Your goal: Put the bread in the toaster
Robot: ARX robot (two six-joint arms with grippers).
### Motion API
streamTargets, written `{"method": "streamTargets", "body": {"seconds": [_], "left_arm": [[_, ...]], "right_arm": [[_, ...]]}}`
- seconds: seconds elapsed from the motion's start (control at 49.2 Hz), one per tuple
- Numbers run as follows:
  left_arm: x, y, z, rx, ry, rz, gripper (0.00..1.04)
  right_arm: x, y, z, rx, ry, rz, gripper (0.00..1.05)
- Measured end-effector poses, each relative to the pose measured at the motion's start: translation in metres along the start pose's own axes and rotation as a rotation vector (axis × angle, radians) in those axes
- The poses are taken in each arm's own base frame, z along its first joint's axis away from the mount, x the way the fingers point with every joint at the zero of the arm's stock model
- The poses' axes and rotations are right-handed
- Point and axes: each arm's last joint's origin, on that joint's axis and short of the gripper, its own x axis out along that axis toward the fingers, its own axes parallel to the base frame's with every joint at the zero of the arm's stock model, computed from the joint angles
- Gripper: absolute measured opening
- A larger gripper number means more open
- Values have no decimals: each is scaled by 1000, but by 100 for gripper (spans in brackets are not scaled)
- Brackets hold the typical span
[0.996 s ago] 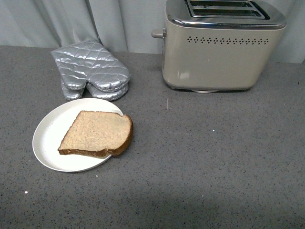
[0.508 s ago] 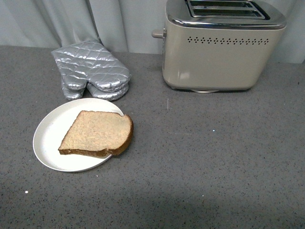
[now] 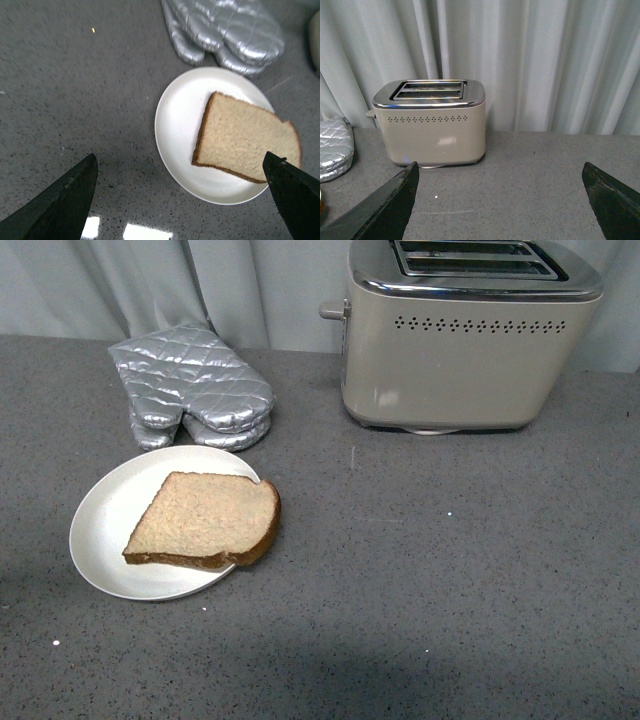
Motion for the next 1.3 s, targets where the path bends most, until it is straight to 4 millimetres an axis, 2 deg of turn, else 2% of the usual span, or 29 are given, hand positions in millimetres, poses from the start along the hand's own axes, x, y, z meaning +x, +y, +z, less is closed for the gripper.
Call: {"method": "streamTargets", "body": {"seconds": [0.102, 0.325, 0.854, 0.935, 1.098, 1.301], "left_arm": [[27, 2, 0, 17, 131, -22, 98], [79, 5, 5, 38, 263, 8, 98], [144, 6, -1, 84, 395, 14, 97], [151, 6, -2, 87, 410, 20, 87], [162, 6, 2, 84, 428, 30, 57], [164, 7, 2, 64, 423, 40, 21]], "right_arm": [[0, 0, 0, 0, 0, 0, 95], [0, 0, 0, 0, 0, 0, 95], [0, 0, 0, 0, 0, 0, 95], [0, 0, 0, 0, 0, 0, 95], [0, 0, 0, 0, 0, 0, 95], [0, 0, 0, 0, 0, 0, 95]]}}
